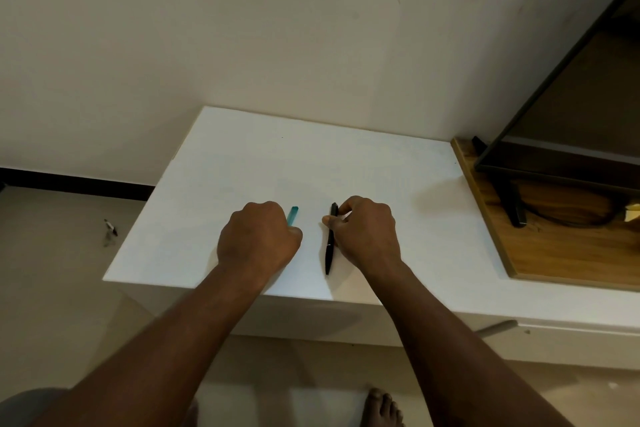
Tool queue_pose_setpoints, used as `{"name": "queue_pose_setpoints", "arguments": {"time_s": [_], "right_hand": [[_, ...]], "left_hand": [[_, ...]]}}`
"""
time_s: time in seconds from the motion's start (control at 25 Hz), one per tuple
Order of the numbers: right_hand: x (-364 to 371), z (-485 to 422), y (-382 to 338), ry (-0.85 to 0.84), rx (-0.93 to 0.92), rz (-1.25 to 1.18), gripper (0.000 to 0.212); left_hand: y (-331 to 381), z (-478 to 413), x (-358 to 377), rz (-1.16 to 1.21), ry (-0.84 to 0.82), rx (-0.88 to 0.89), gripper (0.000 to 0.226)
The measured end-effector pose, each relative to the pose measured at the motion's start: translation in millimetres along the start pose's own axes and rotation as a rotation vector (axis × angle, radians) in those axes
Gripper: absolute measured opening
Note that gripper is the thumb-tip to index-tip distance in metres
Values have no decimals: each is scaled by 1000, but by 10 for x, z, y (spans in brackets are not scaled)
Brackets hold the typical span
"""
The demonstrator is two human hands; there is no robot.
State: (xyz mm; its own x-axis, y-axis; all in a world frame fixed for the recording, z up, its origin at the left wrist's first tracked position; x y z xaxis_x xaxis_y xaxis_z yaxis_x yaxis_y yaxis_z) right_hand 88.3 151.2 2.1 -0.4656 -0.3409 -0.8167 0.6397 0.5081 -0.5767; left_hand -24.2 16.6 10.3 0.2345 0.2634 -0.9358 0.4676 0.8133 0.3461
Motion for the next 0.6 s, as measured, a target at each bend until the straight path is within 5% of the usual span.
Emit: {"name": "queue_pose_setpoints", "arguments": {"time_s": [0.4,0.6], "right_hand": [[-195,-27,-7,-6,3,77,31],[-290,-21,-64,3,-13,64,27]], "left_hand": [[1,3,-48,-56,-9,-2,37],[13,-38,-22,118,-89,-4,36]]}}
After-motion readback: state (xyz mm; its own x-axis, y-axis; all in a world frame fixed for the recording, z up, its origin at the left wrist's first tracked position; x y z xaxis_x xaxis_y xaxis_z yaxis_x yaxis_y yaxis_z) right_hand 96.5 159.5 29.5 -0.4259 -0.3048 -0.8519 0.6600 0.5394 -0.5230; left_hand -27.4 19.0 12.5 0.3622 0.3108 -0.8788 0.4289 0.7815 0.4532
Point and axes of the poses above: each hand's wrist, its own z-axis away from the middle knuckle, its own x-axis out of the palm, y = z × x, the point moved 2 cm from there along -z, towards the middle knuckle, and after that the axes turned 5 degrees about -x, right-handed, at the moved point
